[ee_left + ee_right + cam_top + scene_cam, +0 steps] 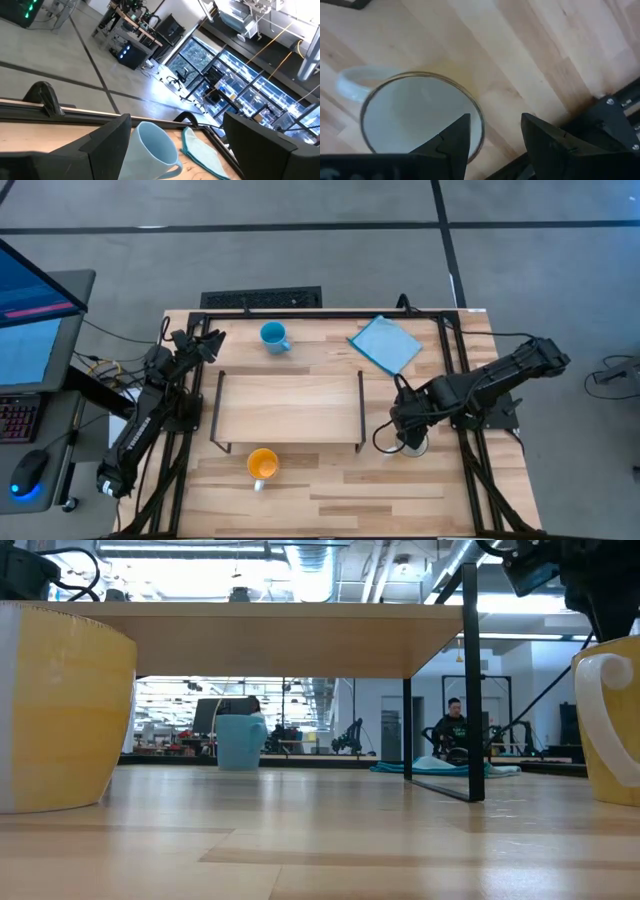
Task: Stack small to large cups/mugs on shelf
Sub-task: Put the yellow and white mug on the shelf
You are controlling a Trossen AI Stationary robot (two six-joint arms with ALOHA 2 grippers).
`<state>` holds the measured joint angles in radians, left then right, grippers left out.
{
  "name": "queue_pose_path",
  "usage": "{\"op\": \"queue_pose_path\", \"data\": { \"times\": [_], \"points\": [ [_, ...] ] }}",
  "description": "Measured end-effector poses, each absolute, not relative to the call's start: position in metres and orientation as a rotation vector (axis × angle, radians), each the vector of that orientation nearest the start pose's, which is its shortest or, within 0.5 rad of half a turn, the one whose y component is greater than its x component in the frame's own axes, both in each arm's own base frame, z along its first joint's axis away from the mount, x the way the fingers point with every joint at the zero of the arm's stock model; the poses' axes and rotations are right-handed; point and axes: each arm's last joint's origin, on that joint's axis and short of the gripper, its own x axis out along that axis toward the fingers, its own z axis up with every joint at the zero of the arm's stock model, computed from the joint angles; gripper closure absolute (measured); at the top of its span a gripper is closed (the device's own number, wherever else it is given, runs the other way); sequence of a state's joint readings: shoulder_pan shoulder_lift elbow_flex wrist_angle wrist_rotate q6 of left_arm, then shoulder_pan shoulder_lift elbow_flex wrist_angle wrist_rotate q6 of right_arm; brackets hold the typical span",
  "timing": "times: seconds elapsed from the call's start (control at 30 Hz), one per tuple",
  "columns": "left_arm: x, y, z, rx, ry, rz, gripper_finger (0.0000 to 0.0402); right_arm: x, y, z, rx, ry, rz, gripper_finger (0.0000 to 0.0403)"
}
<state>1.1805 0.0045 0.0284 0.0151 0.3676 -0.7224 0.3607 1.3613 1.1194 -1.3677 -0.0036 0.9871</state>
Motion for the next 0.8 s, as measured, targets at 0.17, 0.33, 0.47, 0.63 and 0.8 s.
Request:
{"op": "queue_pose_path", "data": {
  "times": [0.17, 0.33, 0.47, 0.63, 0.8],
  "points": [
    [0.046, 0.083, 0.174, -0.673, -0.327, 0.759, 0.0093, 0.198, 0.08, 0.246, 0.575, 1.526, -0.426, 0.0207],
    [0.046, 0.083, 0.174, -0.691, -0.332, 0.747, 0.0093, 0.196, 0.08, 0.235, 0.66, 1.466, -0.396, 0.0207],
    [0.046, 0.083, 0.174, -0.697, -0.334, 0.746, 0.0093, 0.193, 0.079, 0.231, 0.659, 1.477, -0.408, 0.0213],
    [0.046, 0.083, 0.174, -0.697, -0.334, 0.746, 0.0093, 0.19, 0.078, 0.229, 0.656, 1.496, -0.431, 0.0237],
    [0.046, 0.083, 0.174, -0.696, -0.334, 0.746, 0.0093, 0.19, 0.078, 0.229, 0.698, 1.494, -0.471, 0.027]
  ]
}}
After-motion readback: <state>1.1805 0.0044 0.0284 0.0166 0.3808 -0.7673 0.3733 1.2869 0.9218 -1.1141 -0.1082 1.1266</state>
